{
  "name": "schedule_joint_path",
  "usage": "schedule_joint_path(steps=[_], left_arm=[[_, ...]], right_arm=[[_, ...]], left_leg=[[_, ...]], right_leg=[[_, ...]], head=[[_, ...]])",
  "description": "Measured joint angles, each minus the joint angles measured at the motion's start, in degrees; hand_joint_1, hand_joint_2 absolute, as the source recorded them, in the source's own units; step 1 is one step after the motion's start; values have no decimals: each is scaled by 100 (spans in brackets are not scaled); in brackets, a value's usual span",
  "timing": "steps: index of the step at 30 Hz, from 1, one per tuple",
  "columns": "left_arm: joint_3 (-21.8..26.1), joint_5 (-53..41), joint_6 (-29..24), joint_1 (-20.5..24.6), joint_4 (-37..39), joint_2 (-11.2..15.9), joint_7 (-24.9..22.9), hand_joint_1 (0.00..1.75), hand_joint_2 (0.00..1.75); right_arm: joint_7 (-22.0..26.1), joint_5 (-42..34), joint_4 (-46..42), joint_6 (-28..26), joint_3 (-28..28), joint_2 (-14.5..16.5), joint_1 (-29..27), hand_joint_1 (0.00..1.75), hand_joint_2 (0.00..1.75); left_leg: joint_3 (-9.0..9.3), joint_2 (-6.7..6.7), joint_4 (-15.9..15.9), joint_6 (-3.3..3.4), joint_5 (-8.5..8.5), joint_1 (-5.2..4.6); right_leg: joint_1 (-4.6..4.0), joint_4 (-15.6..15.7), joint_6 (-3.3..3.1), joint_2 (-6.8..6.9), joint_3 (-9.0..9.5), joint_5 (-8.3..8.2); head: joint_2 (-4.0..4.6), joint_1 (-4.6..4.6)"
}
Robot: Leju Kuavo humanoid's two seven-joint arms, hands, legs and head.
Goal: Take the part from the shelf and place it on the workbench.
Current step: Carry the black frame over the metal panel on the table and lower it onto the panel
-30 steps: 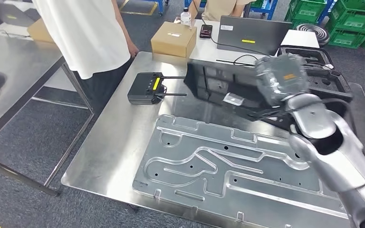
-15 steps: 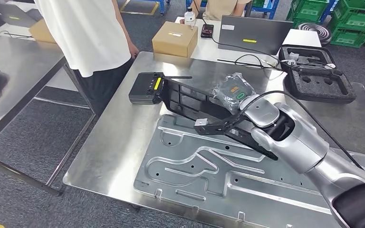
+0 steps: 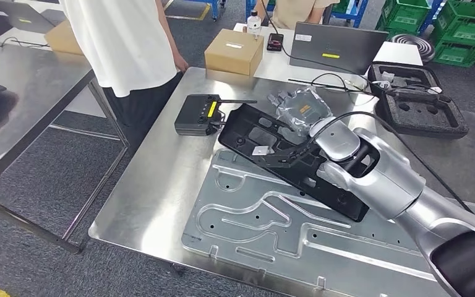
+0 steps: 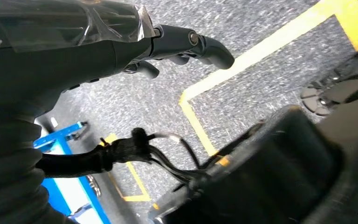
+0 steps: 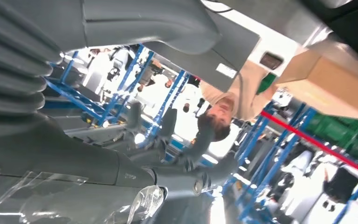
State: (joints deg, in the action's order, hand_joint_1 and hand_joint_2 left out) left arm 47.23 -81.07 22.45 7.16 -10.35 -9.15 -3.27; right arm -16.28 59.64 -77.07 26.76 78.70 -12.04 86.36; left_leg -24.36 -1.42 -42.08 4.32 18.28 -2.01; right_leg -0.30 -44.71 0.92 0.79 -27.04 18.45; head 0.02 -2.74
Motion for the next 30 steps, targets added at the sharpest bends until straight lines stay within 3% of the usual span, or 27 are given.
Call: schedule_joint_path(steps=[2,4,5,7,8,9,10,11,14,15,18,20,22,23,24,25,26,28,30], left_arm=[[-7,7,1,-31,-2,8,-26,0,0],[-9,25,3,-54,-7,22,-62,0,0],[-9,44,26,-61,-9,30,-88,0,0],[-8,106,190,-66,-9,32,-149,0,0],[-7,138,298,-69,-9,33,-176,0,0],[-7,166,392,-73,-9,34,-203,0,0],[-7,190,438,-85,-9,34,-224,0,0],[-7,212,462,-100,-9,34,-245,0,0],[-7,264,470,-163,-9,42,-306,0,0],[-7,281,470,-183,-9,47,-328,0,0],[-3,364,519,-221,-9,50,-407,0,0],[5,408,615,-236,-9,50,-460,0,0],[16,428,733,-249,-9,58,-496,0,0],[25,436,792,-254,-9,61,-511,0,0],[32,442,852,-257,-9,64,-524,0,0],[39,447,900,-259,-9,66,-534,0,0],[44,449,937,-258,-9,67,-538,0,0],[48,451,1001,-253,-10,70,-531,0,0],[56,460,1043,-241,-10,75,-510,0,0]], right_arm=[[-61,-49,4,-29,-2,8,20,0,0],[-143,-150,10,-57,-18,7,20,0,0],[-212,-263,10,-87,-39,5,23,0,0],[-408,-641,-1,-206,-119,-7,17,0,0],[-514,-849,-21,-280,-175,-22,7,0,0],[-609,-1028,-55,-354,-240,-44,-3,0,0],[-690,-1169,-102,-426,-311,-71,-9,0,0],[-765,-1294,-161,-508,-390,-103,-9,0,0],[-964,-1678,-392,-784,-664,-251,9,0,0],[-1022,-1805,-476,-862,-745,-322,12,0,0],[-1225,-2288,-778,-1129,-978,-596,-25,0,0],[-1351,-2635,-1047,-1345,-1190,-800,-61,0,0],[-1456,-2972,-1326,-1557,-1390,-996,-131,0,0],[-1497,-3122,-1463,-1644,-1477,-1094,-192,0,0],[-1531,-3248,-1594,-1714,-1561,-1191,-266,0,0],[-1556,-3341,-1718,-1762,-1640,-1280,-332,0,0],[-1574,-3398,-1836,-1796,-1712,-1361,-383,0,0],[-1595,-3470,-2073,-1857,-1851,-1508,-443,0,0],[-1612,-3499,-2325,-1906,-1988,-1646,-496,0,0]], left_leg=[[-33,4,-51,-16,22,-25],[-170,9,-344,-82,218,-30],[-341,12,-728,-131,424,-24],[-821,18,-1804,-215,896,2],[-1021,20,-2228,-231,1031,11],[-1114,21,-2415,-233,1050,13],[-1068,20,-2308,-220,939,12],[-903,17,-1949,-194,731,7],[-232,-42,-544,-76,64,-23],[-127,-55,-325,-51,-35,-29],[-74,-36,-146,-35,-96,-1],[-49,-29,18,2,-114,39],[-55,-25,90,48,-134,52],[-62,-23,95,59,-144,53],[-63,-21,91,62,-149,53],[-61,-18,86,63,-151,54],[-60,-14,78,61,-152,56],[-66,-5,53,50,-148,48],[-106,0,-8,18,-154,29]], right_leg=[[33,162,-1,-34,68,9],[71,214,-19,-39,101,-5],[88,238,-30,-37,122,-14],[95,259,-47,-32,139,-24],[95,260,-48,-32,142,-23],[95,260,-47,-35,146,-22],[94,259,-46,-43,155,-21],[92,260,-45,-56,166,-20],[72,247,-29,-95,164,-17],[58,232,-14,-103,141,-22],[19,164,60,-116,54,-3],[12,-292,128,-112,-169,341],[31,-1304,189,-107,-580,894],[38,-1769,207,-106,-750,1079],[43,-2037,218,-105,-829,1143],[46,-2024,223,-104,-782,1077],[49,-1729,224,-99,-607,904],[50,-743,230,-44,-47,501],[54,-90,214,-4,307,253]], head=[[0,-1],[0,-4],[0,-5],[0,-8],[0,-8],[0,-8],[0,-8],[0,-8],[1,-9],[1,-8],[0,-8],[0,-5],[0,0],[0,-1],[0,-1],[0,-2],[0,-3],[0,-3],[0,-3]])
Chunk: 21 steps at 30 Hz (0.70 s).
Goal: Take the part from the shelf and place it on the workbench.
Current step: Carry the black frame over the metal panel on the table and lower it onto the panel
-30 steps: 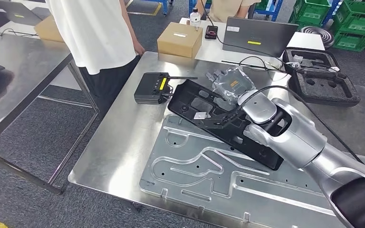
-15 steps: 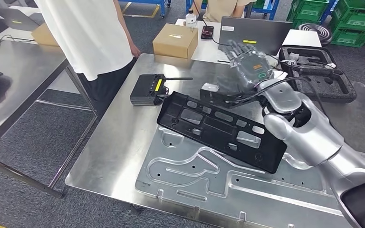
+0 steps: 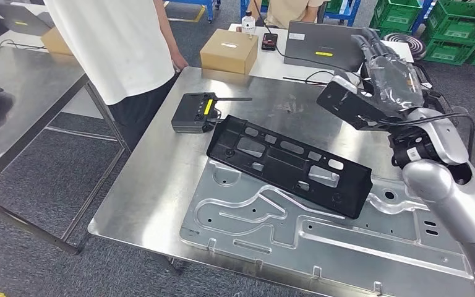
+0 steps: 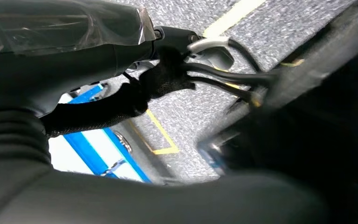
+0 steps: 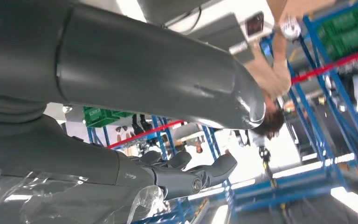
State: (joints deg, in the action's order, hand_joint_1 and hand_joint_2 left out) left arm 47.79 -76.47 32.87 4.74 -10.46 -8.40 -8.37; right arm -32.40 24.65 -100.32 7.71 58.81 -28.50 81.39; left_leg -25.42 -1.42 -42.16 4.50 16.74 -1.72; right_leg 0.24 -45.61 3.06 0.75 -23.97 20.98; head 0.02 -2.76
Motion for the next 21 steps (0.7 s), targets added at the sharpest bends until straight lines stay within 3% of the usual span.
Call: schedule_joint_path(steps=[3,4,6,8,9,10,11,14,15,16,18,19,21], left_arm=[[22,26,-2,24,-1,7,49,0,0],[28,36,-7,45,-1,10,63,0,0],[37,52,-12,107,-1,15,80,0,0],[42,76,-13,163,-1,14,92,0,0],[44,85,-13,179,-1,14,97,0,0],[46,91,-16,189,-1,14,99,0,0],[50,93,-20,197,-1,14,97,0,0],[77,97,-28,211,-4,25,72,0,0],[91,100,-28,213,-6,29,58,0,0],[108,103,-35,213,-8,33,44,0,0],[131,105,-66,212,-8,28,16,0,0],[137,105,-99,215,-8,28,-6,0,0],[141,109,-232,235,-8,28,-53,0,0]], right_arm=[[-38,-10,-312,-51,-159,-186,-165,0,0],[-50,-9,-391,-68,-201,-234,-221,0,0],[-65,-3,-558,-102,-299,-329,-334,0,0],[-74,4,-725,-135,-390,-432,-473,0,0],[-81,8,-793,-148,-418,-481,-547,0,0],[-92,14,-861,-164,-444,-532,-624,0,0],[-104,25,-934,-184,-473,-580,-696,0,0],[-130,63,-1158,-301,-622,-737,-880,0,0],[-134,80,-1233,-361,-689,-797,-969,0,0],[-135,97,-1310,-417,-754,-858,-1076,0,0],[-128,136,-1468,-491,-863,-984,-1308,0,0],[-124,153,-1546,-515,-917,-1039,-1414,0,0],[-119,206,-1709,-575,-1057,-1164,-1644,0,0]], left_leg=[[-98,1,-107,-78,-72,-7],[-181,8,-225,-114,15,-5],[-537,27,-928,-201,495,20],[-952,38,-1989,-265,1022,62],[-1038,41,-2320,-274,1132,73],[-1000,42,-2400,-268,1122,76],[-830,42,-2193,-241,1000,72],[83,6,-721,-59,465,8],[298,-7,-363,-11,363,-13],[407,-15,-179,12,307,-32],[381,-2,-119,13,212,-11],[351,7,-78,13,176,5],[296,38,76,46,139,49]], right_leg=[[42,129,-69,-59,10,-139],[58,194,-86,-82,21,-156],[88,332,-135,-109,9,-189],[90,376,-177,-96,-54,-226],[87,376,-185,-88,-76,-242],[81,376,-187,-81,-91,-259],[70,376,-186,-80,-103,-276],[35,382,-176,-80,-137,-332],[25,382,-159,-77,-155,-363],[19,380,-140,-74,-182,-402],[3,369,-91,-80,-252,-468],[-4,297,-64,-88,-329,-400],[-12,-275,12,-99,-653,41]], head=[[0,-1],[0,-1],[0,-1],[0,-2],[0,-2],[0,-3],[0,-2],[0,-1],[0,0],[0,-1],[0,-2],[0,-1],[0,2]])
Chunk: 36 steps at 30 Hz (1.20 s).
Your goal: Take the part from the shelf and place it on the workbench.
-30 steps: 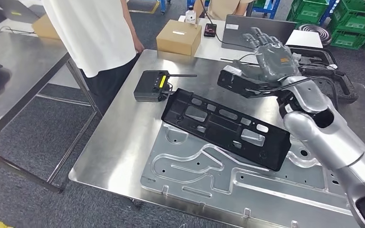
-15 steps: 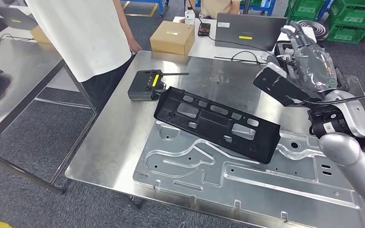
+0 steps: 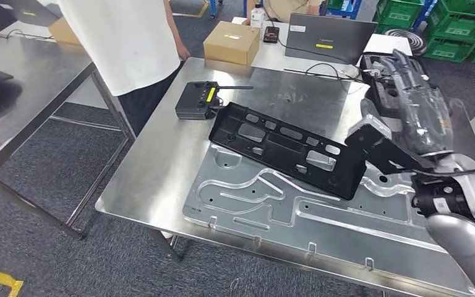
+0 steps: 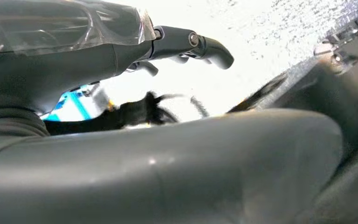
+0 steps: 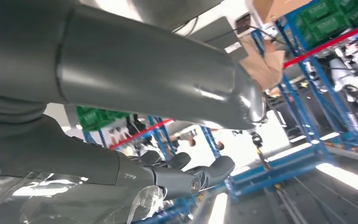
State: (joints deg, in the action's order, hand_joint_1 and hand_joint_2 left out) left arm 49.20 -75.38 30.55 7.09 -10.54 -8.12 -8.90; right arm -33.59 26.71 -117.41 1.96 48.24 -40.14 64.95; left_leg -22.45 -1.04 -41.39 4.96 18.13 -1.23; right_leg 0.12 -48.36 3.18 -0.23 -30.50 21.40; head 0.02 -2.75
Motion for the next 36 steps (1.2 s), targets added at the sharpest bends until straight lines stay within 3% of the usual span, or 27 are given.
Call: schedule_joint_path(steps=[2,3,4,5,6,8,9,10,12,13,15,17,18,19,20,21,23,25,26,28,29,30,31,33,34,35,36], left_arm=[[2,5,-145,4,0,1,-38,0,0],[4,10,-181,-8,0,1,-54,0,0],[6,15,-191,-22,0,1,-64,0,0],[8,19,-192,-30,0,1,-70,0,0],[9,21,-193,-34,0,1,-73,0,0],[10,19,-194,-30,0,0,-67,0,0],[12,11,-196,-26,0,-3,-60,0,0],[14,2,-200,-22,0,-5,-52,0,0],[19,-13,-207,-23,0,-7,-35,0,0],[21,-15,-210,-23,0,-4,-25,0,0],[25,-17,-210,-16,0,2,0,0,0],[27,-18,-209,-4,0,3,13,0,0],[30,-19,-209,1,0,3,13,0,0],[32,-24,-208,5,0,3,9,0,0],[34,-32,-208,11,0,3,2,0,0],[35,-42,-208,19,0,3,-11,0,0],[35,-60,-208,38,0,3,-35,0,0],[36,-63,-208,54,0,3,-48,0,0],[36,-62,-213,60,0,3,-57,0,0],[37,-63,-224,56,0,3,-83,0,0],[38,-66,-230,54,-1,3,-93,0,0],[38,-69,-252,49,-1,4,-98,0,0],[39,-72,-280,45,-2,4,-98,0,0],[40,-73,-336,31,-2,4,-98,0,0],[41,-74,-345,22,-2,4,-98,0,0],[42,-77,-346,16,-2,3,-98,0,0],[42,-81,-346,12,-2,3,-98,0,0]], right_arm=[[17,76,-159,-60,-151,-108,-330,0,0],[35,126,-235,-75,-218,-153,-531,0,0],[56,182,-309,-78,-279,-185,-725,0,0],[78,238,-385,-75,-346,-213,-900,0,0],[92,285,-458,-73,-417,-243,-1049,0,0],[114,344,-599,-65,-572,-281,-1249,0,0],[122,367,-670,-61,-651,-301,-1330,0,0],[127,396,-737,-48,-729,-318,-1410,0,0],[130,474,-859,-7,-883,-354,-1652,0,0],[137,521,-920,18,-970,-371,-1811,0,0],[157,603,-1053,43,-1160,-404,-2170,0,0],[174,657,-1172,39,-1336,-430,-2475,0,0],[177,672,-1221,28,-1417,-445,-2615,0,0],[180,692,-1266,10,-1496,-458,-2758,0,0],[184,717,-1309,-19,-1580,-471,-2910,0,0],[197,750,-1349,-60,-1670,-480,-3079,0,0],[251,819,-1440,-140,-1867,-496,-3402,0,0],[331,881,-1530,-209,-2081,-516,-3693,0,0],[373,918,-1568,-244,-2191,-524,-3851,0,0],[464,990,-1617,-309,-2388,-532,-4249,0,0],[509,1028,-1635,-338,-2475,-532,-4462,0,0],[547,1060,-1646,-356,-2555,-532,-4676,0,0],[576,1087,-1655,-373,-2634,-531,-4859,0,0],[598,1107,-1667,-421,-2798,-522,-5186,0,0],[601,1106,-1667,-455,-2864,-514,-5339,0,0],[604,1102,-1665,-506,-2928,-504,-5508,0,0],[614,1096,-1661,-568,-2989,-492,-5685,0,0]], left_leg=[[-92,15,67,29,-12,6],[-138,14,59,30,-39,8],[-175,14,50,25,-65,9],[-209,15,37,19,-89,10],[-240,14,17,10,-108,9],[-293,15,-29,-19,-136,1],[-312,18,-49,-43,-161,-4],[-334,21,-66,-72,-202,-5],[-377,19,-87,-132,-301,-4],[-429,14,-136,-166,-268,-7],[-705,9,-638,-249,136,0],[-1149,15,-1691,-337,767,52],[-1301,19,-2169,-369,955,82],[-1339,21,-2457,-395,1003,107],[-1239,24,-2478,-413,909,130],[-1018,25,-2252,-421,726,148],[-328,10,-1321,-413,431,170],[278,-15,-416,-382,373,158],[406,-23,-201,-365,372,144],[343,-17,-113,-332,299,142],[277,-16,-90,-303,269,149],[202,-14,-52,-253,228,156],[130,-14,-9,-198,193,157],[-36,-15,3,-100,80,111],[-105,-14,1,-78,25,84],[-166,-12,-2,-64,-29,56],[-222,-12,-4,-54,-77,28]], right_leg=[[15,-1061,74,-1,-439,571],[24,-1488,93,0,-570,712],[29,-1685,101,1,-581,713],[32,-1606,101,2,-460,593],[33,-1259,92,5,-208,403],[14,-217,55,34,490,105],[-3,219,27,49,767,34],[-20,470,-6,59,918,-3],[-21,569,-93,59,924,-100],[-1,585,-134,48,904,-149],[61,700,-203,32,875,-196],[82,767,-223,37,775,-224],[91,763,-216,50,709,-259],[102,759,-201,67,656,-298],[114,754,-179,82,612,-335],[126,748,-153,93,573,-371],[141,733,-96,107,513,-439],[141,725,-31,125,461,-533],[136,729,-2,131,423,-605],[135,724,51,129,314,-730],[138,632,70,120,214,-652],[145,378,85,109,60,-425],[147,-49,94,96,-140,-82],[123,-1174,97,81,-530,574],[104,-1599,84,77,-621,701],[80,-1800,54,74,-600,672],[48,-1743,8,72,-454,532]], head=[[0,2],[0,2],[0,-1],[0,-1],[0,-2],[0,-1],[0,-1],[0,-1],[0,-1],[0,-2],[0,-4],[0,-5],[0,-5],[0,-4],[0,-5],[0,-5],[0,-5],[0,-5],[0,-5],[0,-5],[0,-4],[0,-3],[0,-1],[0,3],[0,3],[0,2],[0,2]])
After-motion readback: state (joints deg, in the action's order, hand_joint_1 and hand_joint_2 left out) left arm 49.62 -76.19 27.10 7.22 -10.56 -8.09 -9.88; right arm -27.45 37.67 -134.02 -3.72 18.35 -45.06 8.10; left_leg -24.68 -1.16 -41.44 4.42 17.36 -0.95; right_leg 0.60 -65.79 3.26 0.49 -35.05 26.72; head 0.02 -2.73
